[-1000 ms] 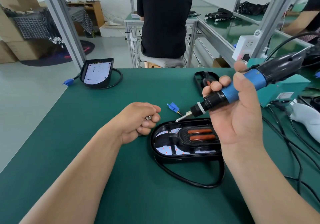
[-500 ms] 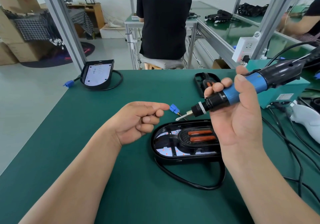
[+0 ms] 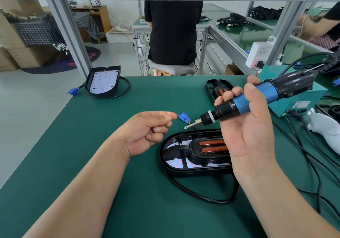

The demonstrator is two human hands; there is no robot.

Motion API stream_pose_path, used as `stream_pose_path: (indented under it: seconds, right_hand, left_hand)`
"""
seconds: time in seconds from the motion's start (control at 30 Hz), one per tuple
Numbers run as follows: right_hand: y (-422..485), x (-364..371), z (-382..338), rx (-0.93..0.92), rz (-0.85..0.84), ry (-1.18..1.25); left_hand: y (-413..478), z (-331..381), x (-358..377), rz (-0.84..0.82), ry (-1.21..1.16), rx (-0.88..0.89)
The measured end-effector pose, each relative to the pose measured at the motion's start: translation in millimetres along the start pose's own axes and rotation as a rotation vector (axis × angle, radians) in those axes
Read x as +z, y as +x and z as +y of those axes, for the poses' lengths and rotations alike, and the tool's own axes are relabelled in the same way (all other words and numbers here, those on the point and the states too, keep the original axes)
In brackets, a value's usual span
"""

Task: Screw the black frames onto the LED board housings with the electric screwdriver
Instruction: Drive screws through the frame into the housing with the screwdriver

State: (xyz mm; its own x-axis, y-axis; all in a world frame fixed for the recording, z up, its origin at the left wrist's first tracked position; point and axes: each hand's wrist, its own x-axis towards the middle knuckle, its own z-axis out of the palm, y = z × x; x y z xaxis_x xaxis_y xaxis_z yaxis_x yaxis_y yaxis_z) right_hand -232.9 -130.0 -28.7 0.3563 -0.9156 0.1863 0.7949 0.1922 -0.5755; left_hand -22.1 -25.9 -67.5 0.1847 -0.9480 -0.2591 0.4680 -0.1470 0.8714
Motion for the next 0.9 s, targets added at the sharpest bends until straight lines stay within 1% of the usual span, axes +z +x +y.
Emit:
stream_pose_path:
  seconds: [0.5,0.9]
  right_hand:
    - [-4,8,10,-0.063,0.046,0.041]
    - [-5,11,14,-0.068,0.035,0.055]
  left_hand:
    - [-3,5,3,-0.058,0.001,-0.031]
    - [-4,3,5,-0.120,0.024,-0.053]
